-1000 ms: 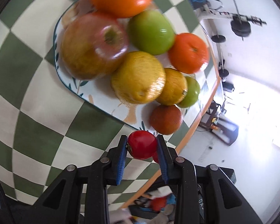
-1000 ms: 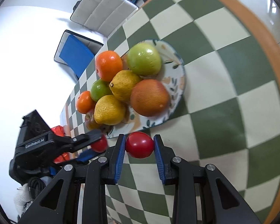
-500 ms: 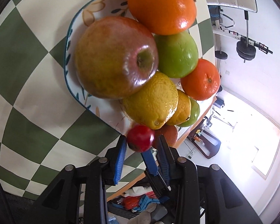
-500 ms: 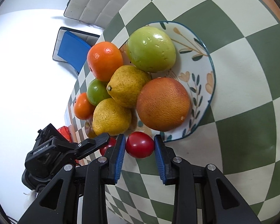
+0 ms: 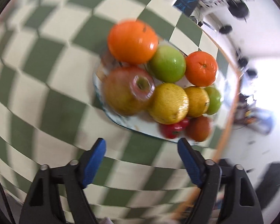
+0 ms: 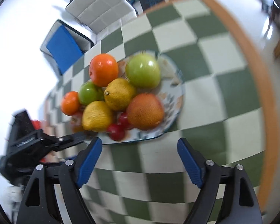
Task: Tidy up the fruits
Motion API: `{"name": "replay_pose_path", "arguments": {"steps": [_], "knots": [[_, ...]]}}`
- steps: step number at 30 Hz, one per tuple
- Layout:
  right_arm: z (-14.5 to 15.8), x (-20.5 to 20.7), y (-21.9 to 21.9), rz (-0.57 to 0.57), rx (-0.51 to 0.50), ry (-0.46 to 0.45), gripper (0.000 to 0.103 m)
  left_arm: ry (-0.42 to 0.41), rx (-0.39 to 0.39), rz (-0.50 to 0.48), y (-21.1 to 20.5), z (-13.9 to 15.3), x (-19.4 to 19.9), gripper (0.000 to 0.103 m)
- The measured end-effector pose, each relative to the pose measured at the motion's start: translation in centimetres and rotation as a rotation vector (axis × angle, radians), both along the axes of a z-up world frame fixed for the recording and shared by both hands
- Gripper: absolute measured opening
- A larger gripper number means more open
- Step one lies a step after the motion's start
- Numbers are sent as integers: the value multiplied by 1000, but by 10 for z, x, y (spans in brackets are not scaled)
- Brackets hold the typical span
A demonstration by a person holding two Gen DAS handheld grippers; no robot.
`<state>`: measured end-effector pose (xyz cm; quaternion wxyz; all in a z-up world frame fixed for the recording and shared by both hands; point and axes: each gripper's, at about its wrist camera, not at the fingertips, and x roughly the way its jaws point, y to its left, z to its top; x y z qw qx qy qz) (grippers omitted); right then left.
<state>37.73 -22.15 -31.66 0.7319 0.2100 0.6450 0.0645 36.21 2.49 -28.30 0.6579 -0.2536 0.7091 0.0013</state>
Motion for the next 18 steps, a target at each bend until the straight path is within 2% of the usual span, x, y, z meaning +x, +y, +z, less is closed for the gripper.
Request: {"name": "replay_pose_path", "arguments": {"steps": [2,3,6,11,18], "knots": [[13,-1,4,36,-111,-29,94,-63,144,-82,-7,13,0,91],[19,-1,6,52,-157,-45,95,-80,175,-107,-9,17,-2,98],[31,-3,11,88,-260,-78,96,-151,288,-165,-15,26,-7,98],[45,-10,6,117,-348,-122,100,-223,362,-196,-26,37,-10,99],[59,-14,7,110,-398,-160,100,-271,439,-211,-30,50,-20,99]]}}
